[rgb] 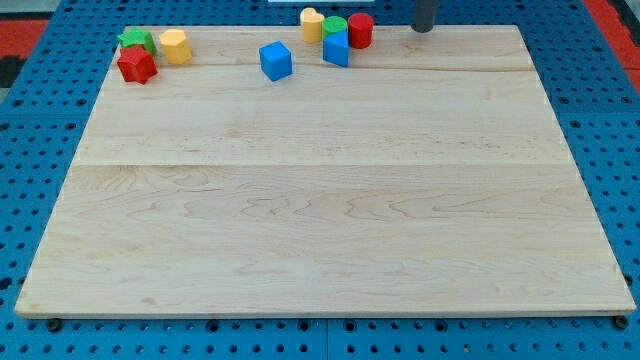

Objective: Push the red circle along with the green circle to the top left of the blue cube

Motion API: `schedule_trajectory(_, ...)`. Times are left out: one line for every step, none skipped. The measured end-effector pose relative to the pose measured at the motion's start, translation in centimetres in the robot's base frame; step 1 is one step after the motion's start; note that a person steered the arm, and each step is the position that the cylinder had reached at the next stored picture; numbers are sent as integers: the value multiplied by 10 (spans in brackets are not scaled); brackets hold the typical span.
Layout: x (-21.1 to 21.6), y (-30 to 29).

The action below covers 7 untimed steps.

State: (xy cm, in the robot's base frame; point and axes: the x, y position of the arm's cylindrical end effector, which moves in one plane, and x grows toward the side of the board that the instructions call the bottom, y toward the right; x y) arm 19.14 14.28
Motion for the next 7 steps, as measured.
schedule_trajectory(1,-21)
schedule_trajectory(0,-52)
schedule_trajectory(1,-74)
schedule_trajectory(1,-95)
schedule_trajectory(2,-116)
schedule_trajectory(2,-144)
schedule_trajectory(6,-163)
